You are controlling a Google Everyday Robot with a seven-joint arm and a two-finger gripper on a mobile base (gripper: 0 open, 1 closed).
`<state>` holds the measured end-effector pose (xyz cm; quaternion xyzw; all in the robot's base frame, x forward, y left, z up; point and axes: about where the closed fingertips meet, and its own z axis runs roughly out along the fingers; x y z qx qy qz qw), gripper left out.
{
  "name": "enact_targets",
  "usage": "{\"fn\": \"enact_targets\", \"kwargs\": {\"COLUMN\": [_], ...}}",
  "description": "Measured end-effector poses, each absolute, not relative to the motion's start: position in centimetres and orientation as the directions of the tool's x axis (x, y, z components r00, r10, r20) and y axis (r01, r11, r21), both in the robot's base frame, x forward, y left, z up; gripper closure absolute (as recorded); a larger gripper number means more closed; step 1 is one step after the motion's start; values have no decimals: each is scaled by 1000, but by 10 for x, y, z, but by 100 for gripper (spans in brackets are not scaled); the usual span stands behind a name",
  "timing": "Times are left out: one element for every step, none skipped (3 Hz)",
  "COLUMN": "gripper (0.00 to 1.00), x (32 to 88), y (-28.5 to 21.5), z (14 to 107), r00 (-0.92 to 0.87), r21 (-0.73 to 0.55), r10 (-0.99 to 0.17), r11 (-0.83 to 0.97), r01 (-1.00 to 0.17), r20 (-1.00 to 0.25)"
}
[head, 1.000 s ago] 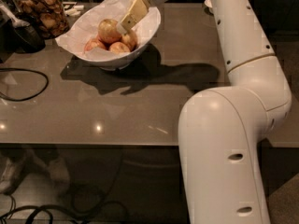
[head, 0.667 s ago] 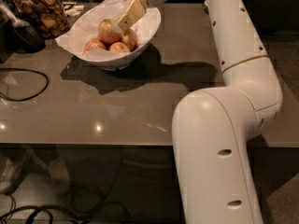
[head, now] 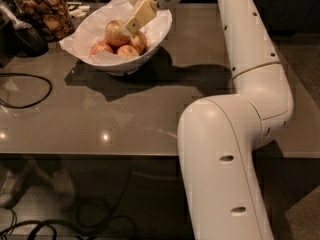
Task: Pick apple from white bowl
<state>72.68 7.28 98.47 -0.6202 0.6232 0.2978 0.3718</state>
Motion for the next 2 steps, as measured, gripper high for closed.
{"fn": "enact_targets", "kwargs": {"gripper": [11,10], "x": [731,739], "y": [72,65], "z": [978,965], "r00": [31,-1], "r21": [-76,-57], "r10": [-554,-565], "r11": [59,84], "r01": [-995,-995], "r20": [-832,-825]}}
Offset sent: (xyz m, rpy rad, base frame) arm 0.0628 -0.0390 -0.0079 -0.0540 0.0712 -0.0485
